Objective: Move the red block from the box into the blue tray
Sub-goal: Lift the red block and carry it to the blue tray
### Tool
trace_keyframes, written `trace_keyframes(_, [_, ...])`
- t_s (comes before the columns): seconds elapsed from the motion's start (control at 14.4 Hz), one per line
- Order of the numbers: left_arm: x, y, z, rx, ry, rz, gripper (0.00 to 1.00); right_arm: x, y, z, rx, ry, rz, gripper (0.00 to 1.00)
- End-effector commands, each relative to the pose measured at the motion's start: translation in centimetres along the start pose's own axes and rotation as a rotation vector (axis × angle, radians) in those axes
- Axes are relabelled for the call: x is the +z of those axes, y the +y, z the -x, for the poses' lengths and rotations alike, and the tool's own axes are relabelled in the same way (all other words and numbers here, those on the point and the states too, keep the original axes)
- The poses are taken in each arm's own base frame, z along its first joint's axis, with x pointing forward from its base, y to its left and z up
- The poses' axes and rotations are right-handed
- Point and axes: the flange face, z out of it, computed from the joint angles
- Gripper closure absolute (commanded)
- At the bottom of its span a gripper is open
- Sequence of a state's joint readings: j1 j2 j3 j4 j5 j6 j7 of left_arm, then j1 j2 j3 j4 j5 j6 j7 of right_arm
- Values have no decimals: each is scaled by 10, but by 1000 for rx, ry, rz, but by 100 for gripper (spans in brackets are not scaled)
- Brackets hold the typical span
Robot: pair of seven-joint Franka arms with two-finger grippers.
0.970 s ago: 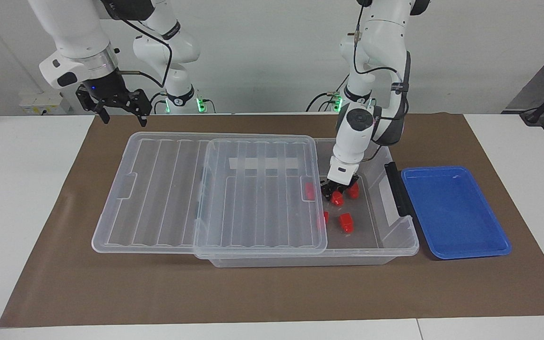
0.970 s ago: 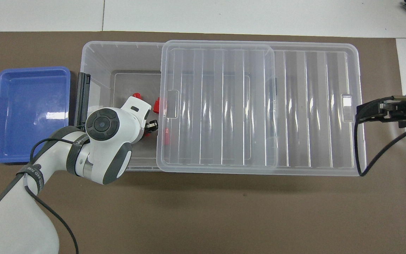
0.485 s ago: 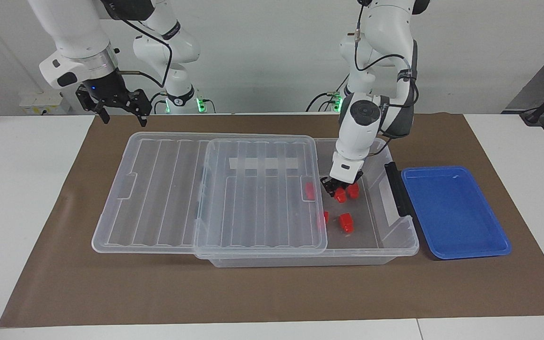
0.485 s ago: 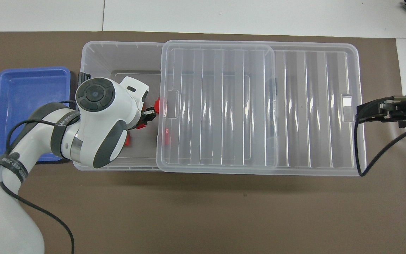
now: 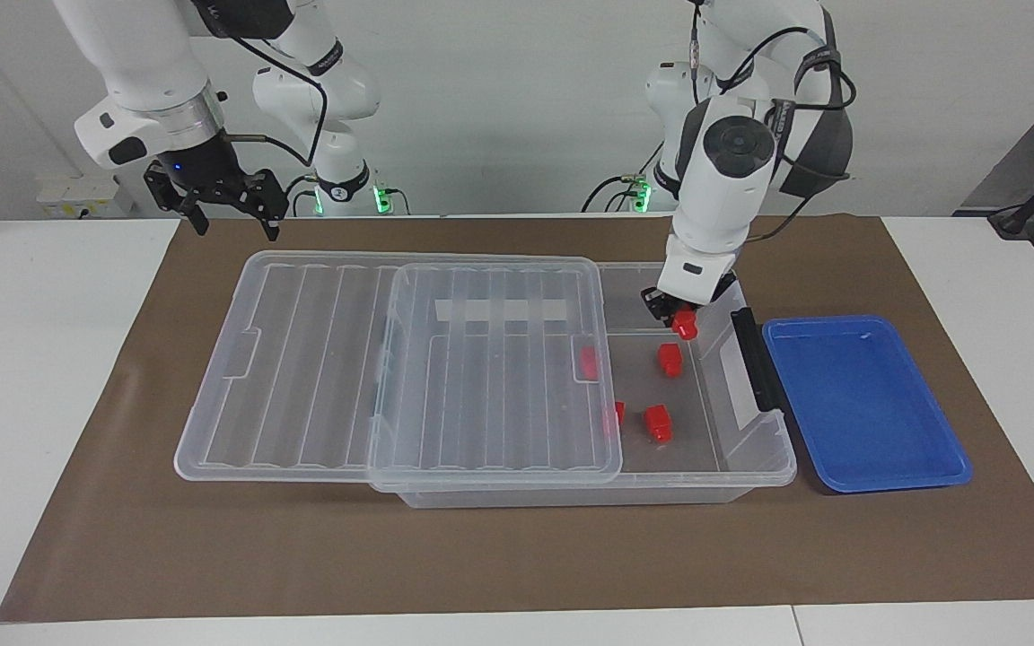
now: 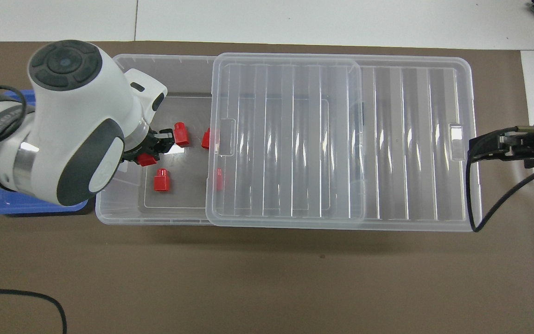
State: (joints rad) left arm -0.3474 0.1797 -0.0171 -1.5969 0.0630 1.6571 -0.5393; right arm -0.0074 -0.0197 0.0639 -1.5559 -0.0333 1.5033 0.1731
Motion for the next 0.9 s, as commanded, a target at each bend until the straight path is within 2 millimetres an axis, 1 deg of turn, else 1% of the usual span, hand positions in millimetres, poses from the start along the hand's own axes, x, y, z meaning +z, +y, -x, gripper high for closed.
trace_keyframes(0.0, [-18,-61,-21,94,-18,-10,91,-1,2,1,20,-6,-2,0])
trace_keyframes(0.14, [-21,-107,-36,157,-14,2,91,0,2,0,20,-8,-1,0])
trace_keyframes(0.35, [-14,-176,-60,258,8,19,91,-1,2,1,20,-6,-2,0])
trace_keyframes(0.42, [-10,-199,-67,271,25,25,91,-1,2,1,20,-6,-2,0])
trace_keyframes(0.48, [-2,-222,-73,270,45,29,91,0,2,0,20,-8,-1,0])
trace_keyframes(0.55, [5,-240,-76,269,73,32,91,0,2,0,20,-8,-1,0])
trace_keyframes(0.62, [20,-252,-79,278,91,32,91,-1,2,1,20,-6,-2,0])
trace_keyframes(0.76, [50,-263,-83,286,131,31,91,-1,2,1,20,-6,-2,0])
trace_keyframes(0.83, [72,-274,-83,270,157,30,91,0,2,0,20,-8,-1,0])
